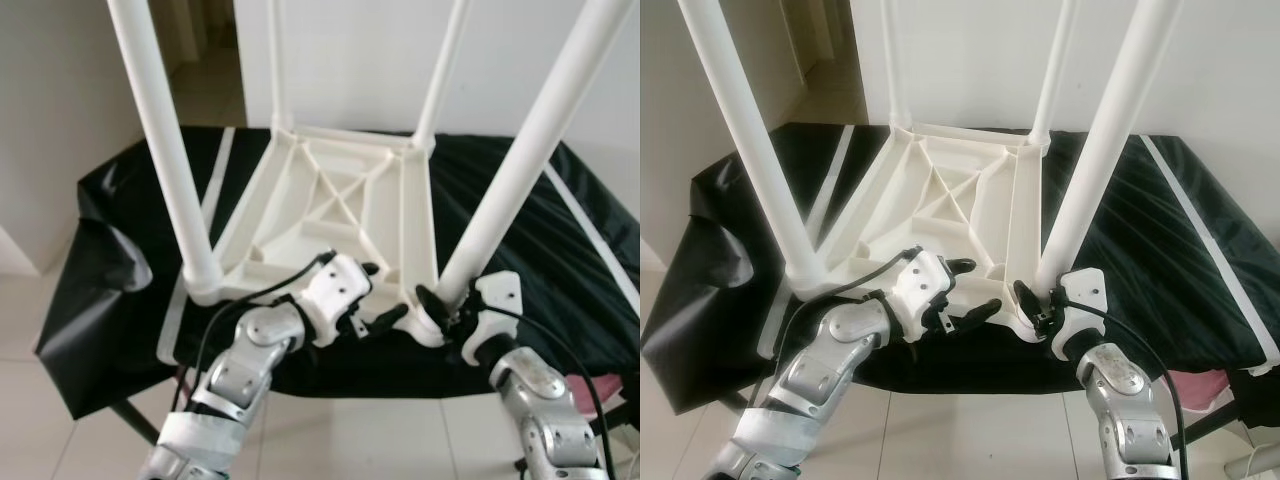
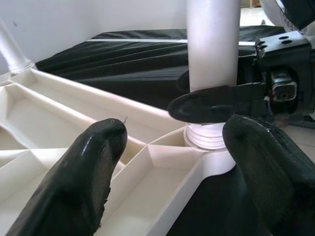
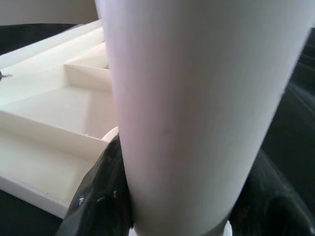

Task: Building children table

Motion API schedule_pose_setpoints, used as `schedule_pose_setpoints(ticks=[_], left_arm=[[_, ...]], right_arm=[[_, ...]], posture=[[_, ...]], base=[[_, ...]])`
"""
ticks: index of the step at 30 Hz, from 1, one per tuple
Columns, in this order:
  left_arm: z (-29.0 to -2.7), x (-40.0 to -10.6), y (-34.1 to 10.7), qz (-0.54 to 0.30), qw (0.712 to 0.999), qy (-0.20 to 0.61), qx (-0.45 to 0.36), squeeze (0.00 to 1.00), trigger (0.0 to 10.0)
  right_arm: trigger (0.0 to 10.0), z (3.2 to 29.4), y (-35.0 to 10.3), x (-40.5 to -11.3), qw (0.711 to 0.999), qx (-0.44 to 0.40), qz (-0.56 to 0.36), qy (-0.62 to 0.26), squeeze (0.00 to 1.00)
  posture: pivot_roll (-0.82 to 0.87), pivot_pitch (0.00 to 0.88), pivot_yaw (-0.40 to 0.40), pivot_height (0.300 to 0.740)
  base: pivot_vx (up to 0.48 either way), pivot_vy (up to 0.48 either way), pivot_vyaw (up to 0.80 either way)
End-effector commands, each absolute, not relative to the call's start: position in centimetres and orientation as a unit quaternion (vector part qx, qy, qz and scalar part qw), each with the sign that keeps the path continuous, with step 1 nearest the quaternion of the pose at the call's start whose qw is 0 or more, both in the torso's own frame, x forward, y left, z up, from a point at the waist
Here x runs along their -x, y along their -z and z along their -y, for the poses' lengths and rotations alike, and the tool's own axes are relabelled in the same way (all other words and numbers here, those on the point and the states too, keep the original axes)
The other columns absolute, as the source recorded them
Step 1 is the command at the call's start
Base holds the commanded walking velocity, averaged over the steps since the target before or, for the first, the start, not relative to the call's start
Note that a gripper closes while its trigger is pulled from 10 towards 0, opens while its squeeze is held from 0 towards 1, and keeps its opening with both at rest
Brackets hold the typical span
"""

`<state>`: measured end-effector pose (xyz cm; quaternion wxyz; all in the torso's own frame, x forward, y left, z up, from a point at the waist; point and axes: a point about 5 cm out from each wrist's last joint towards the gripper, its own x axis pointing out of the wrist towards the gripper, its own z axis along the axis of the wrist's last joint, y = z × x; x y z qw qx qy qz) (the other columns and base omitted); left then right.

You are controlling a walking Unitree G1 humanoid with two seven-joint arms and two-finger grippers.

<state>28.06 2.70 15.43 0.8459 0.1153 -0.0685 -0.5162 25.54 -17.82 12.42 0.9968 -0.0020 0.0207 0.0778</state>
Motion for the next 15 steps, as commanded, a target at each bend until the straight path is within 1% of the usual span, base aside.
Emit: schedule_pose_setpoints(ticks=[1,3,4,5,6,7,9,12,15], left_arm=[[-2.8,-27.9,-15.0,0.062,0.845,0.518,-0.116,0.0,10.0],[-2.8,-27.9,-15.0,0.062,0.845,0.518,-0.116,0.0,10.0],[-2.8,-27.9,-15.0,0.062,0.845,0.518,-0.116,0.0,10.0],[-2.8,-27.9,-15.0,0.063,0.846,0.517,-0.116,0.0,10.0],[-2.8,-27.8,-15.1,0.063,0.846,0.516,-0.116,0.0,10.0],[-2.8,-27.8,-15.1,0.063,0.846,0.516,-0.116,0.0,10.0],[-2.8,-27.8,-15.1,0.063,0.849,0.512,-0.114,0.0,10.0],[-2.9,-27.7,-15.1,0.063,0.85,0.51,-0.114,0.0,10.0],[-3.0,-27.7,-15.0,0.062,0.85,0.51,-0.113,0.0,10.0]], right_arm=[[10.0,18.4,-10.5,-25.0,0.997,-0.005,-0.073,-0.011,0.0],[10.0,18.4,-10.5,-25.0,0.997,-0.005,-0.073,-0.011,0.0],[10.0,18.3,-10.3,-25.0,0.997,-0.014,-0.076,0.02,0.0],[10.0,18.1,-10.1,-25.0,0.993,-0.027,-0.076,0.083,0.0],[10.0,17.9,-9.9,-25.0,0.988,-0.036,-0.078,0.127,0.0],[10.0,17.9,-9.9,-25.0,0.988,-0.036,-0.078,0.127,0.0],[10.0,17.2,-9.8,-25.2,0.981,-0.058,-0.081,0.167,0.0],[10.0,15.9,-10.1,-25.4,0.983,-0.072,-0.077,0.148,0.0],[10.0,15.5,-10.3,-25.5,0.985,-0.07,-0.074,0.137,0.0]], posture=[[-0.09,0.021,0.002,0.74],[-0.09,0.021,0.002,0.74],[-0.08,0.019,-0.003,0.74],[-0.07,0.018,-0.01,0.74],[-0.07,0.018,-0.01,0.74],[-0.07,0.018,-0.01,0.74],[-0.05,0.013,-0.014,0.74],[-0.05,0.011,-0.015,0.74],[-0.05,0.01,-0.014,0.74]], base=[[0.0,0.0,0.0],[0.0,0.0,0.0],[0.0,0.0,0.0],[0.0,0.0,0.0],[0.0,0.0,0.0],[0.0,0.0,0.0],[0.0,0.0,0.0],[0.0,0.0,0.0],[0.0,0.0,0.0]])
